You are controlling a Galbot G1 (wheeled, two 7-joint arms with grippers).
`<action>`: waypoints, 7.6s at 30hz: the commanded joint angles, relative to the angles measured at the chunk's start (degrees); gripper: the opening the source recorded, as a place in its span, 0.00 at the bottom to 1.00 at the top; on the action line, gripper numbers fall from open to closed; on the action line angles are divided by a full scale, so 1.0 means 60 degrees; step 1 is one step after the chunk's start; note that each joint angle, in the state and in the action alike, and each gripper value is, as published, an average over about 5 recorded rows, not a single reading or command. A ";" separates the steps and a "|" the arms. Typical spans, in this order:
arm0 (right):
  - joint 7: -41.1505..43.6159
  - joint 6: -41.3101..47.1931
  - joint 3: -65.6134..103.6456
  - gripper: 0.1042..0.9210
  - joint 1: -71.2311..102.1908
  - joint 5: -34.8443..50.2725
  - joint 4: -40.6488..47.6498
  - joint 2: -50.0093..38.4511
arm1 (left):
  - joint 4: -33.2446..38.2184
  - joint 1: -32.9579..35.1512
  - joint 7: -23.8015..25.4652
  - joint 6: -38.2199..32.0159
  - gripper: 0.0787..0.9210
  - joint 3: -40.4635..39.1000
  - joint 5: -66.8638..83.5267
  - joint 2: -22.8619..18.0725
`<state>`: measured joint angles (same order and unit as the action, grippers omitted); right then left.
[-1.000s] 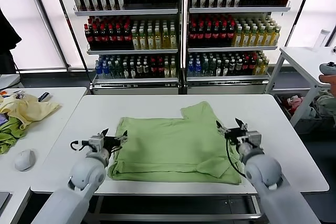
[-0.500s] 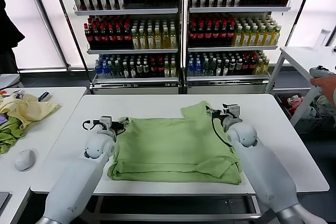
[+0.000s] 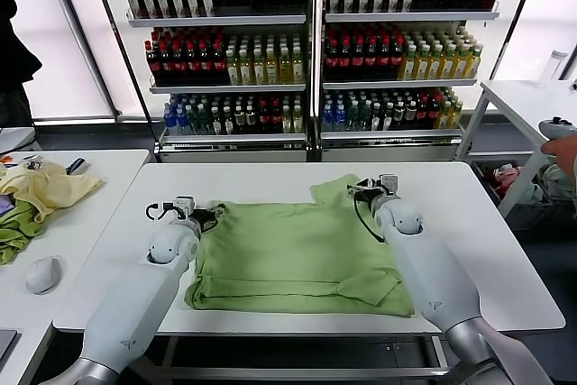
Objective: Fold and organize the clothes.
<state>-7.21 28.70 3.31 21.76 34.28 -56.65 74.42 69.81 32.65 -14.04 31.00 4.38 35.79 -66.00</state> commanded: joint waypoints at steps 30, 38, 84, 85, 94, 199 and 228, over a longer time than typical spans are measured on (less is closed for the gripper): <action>0.0366 -0.0786 0.0514 0.01 0.1668 0.0080 -0.3501 -0.1024 | 0.3483 0.1845 0.0290 -0.0477 0.01 0.0771 0.1686 0.1150; 0.0200 -0.0587 0.1075 0.01 0.3284 0.0077 -0.5692 -0.1530 | 0.4531 0.2457 0.0182 -0.0410 0.01 0.1135 0.2073 0.1556; 0.0069 -0.0217 0.3195 0.23 0.8295 -0.0828 -0.9179 -0.1565 | 0.6701 0.5394 -0.0526 -0.0538 0.22 0.1857 -0.0858 0.1467; 0.0085 -0.0233 0.3250 0.26 0.8366 -0.0844 -0.9256 -0.1567 | 0.6881 0.5612 -0.0663 -0.0592 0.25 0.1986 -0.1021 0.1294; 0.0141 -0.0399 0.3611 0.58 0.8808 -0.0869 -0.9473 -0.1538 | 0.6996 0.6962 -0.1224 -0.0964 0.56 0.2360 -0.2261 -0.0544; 0.0069 -0.0910 0.3978 0.88 0.9382 -0.0630 -0.9852 -0.1837 | 0.8440 0.5363 0.0831 -0.0324 0.37 0.1248 0.1351 -0.0523; 0.0039 -0.0991 0.3917 0.88 0.9323 -0.0859 -0.9787 -0.1571 | 0.4726 0.5515 0.1112 -0.0862 0.88 0.3511 0.2029 0.0221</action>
<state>-6.96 22.76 26.70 77.60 29.21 -115.23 64.90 100.87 65.24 -10.99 22.93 23.54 41.33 -64.86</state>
